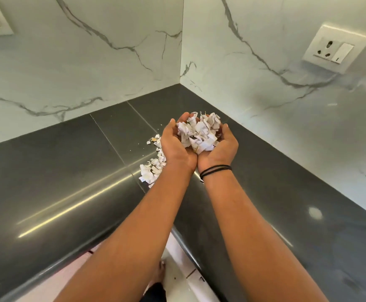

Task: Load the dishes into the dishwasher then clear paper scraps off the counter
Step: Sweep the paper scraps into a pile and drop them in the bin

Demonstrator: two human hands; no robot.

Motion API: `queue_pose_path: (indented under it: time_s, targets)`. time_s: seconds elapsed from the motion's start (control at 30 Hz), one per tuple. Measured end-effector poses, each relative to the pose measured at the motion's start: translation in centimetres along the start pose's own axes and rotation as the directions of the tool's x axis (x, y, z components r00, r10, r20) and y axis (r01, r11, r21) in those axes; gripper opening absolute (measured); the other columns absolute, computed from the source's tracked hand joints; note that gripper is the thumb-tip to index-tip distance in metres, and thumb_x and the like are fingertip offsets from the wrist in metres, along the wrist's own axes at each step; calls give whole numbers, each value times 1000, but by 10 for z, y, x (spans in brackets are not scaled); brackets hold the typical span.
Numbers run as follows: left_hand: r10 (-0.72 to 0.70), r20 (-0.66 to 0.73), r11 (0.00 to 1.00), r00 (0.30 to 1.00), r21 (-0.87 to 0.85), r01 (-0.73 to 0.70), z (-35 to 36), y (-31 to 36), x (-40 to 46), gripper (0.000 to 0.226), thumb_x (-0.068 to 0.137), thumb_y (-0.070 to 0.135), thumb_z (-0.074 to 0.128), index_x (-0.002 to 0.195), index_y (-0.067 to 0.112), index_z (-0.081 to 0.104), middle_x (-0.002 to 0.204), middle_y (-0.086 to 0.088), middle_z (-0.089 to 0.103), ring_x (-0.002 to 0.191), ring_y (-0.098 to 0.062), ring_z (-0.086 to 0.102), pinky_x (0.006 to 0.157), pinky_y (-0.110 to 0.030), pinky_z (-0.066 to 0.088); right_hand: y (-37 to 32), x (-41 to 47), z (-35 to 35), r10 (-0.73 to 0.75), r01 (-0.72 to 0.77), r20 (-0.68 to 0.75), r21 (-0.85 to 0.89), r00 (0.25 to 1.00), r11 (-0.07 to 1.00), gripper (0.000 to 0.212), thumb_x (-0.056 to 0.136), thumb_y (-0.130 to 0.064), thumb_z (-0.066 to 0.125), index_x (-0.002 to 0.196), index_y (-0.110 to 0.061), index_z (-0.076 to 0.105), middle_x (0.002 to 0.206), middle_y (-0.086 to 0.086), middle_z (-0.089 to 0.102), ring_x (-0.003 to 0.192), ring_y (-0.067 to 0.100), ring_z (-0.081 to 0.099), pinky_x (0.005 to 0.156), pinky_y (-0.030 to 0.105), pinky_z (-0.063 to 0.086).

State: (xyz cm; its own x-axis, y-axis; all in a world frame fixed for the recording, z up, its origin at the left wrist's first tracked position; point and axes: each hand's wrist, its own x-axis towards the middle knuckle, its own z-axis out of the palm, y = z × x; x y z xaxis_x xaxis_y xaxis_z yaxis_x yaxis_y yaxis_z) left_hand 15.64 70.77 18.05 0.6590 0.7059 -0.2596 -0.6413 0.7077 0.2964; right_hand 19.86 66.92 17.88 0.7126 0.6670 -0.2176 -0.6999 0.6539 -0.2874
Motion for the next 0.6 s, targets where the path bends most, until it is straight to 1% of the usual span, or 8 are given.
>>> queue_pose_path:
  time_s: [0.1,0.17,0.27,0.3,0.37,0.47,0.5,0.6]
  targets:
    - [35,-6,999,999,5,-34,0,-9,-32,37,104,30,41,110,5,67,119,-18,66,119,-40,61,110,-56,43,-7,-27,-5,16,-16,12,1,1000,1000,37,102,-31,43,106,-3,67,114,23,67,113,42,62,106,56,44]
    - [51,-14,999,999,-12,-51,-4,-12,-53,37,104,30,41,107,6,69,118,-17,67,124,-41,60,110,-56,43,-9,-45,-10,28,-28,12,-12,1000,1000,37,102,-30,43,106,-2,67,112,23,68,110,42,64,104,54,46]
    - [84,-40,996,996,-39,-85,-17,-9,-78,37,103,29,42,110,6,69,123,-18,67,129,-40,57,111,-56,43,-2,-71,-17,58,-57,11,-41,998,998,38,103,-29,42,101,-2,68,100,21,71,95,38,68,96,51,51]
    - [102,-46,994,994,-42,-104,-22,-6,-86,36,103,29,42,112,6,68,127,-19,66,129,-40,57,111,-56,43,2,-79,-19,74,-74,10,-57,997,996,38,103,-28,42,100,-2,68,99,21,71,93,37,69,95,51,51]
    - [133,-63,990,989,-39,-136,-30,0,-101,36,102,27,43,117,6,68,133,-19,64,129,-40,58,111,-56,43,11,-94,-22,91,-91,0,-78,996,993,38,103,-27,42,102,-1,69,102,21,71,95,37,69,98,52,51]
    - [192,-96,980,977,-29,-195,-43,14,-124,37,102,25,42,120,5,68,130,-19,66,125,-40,60,110,-56,44,30,-114,-25,130,-128,13,-92,991,987,37,101,-25,43,112,2,67,118,25,67,111,41,65,105,54,46]
    - [209,-106,977,972,-28,-213,-48,19,-131,38,102,24,41,120,5,68,126,-19,68,123,-40,62,109,-55,45,37,-122,-24,144,-142,15,-101,989,985,37,101,-24,44,114,2,67,119,25,67,113,41,64,105,54,46]
    - [260,-145,963,955,-40,-268,-61,37,-154,37,102,22,42,119,4,69,115,-17,73,115,-38,67,108,-55,46,57,-145,-23,205,-201,22,-135,978,970,38,101,-23,43,116,2,66,109,21,69,107,38,66,102,50,50]
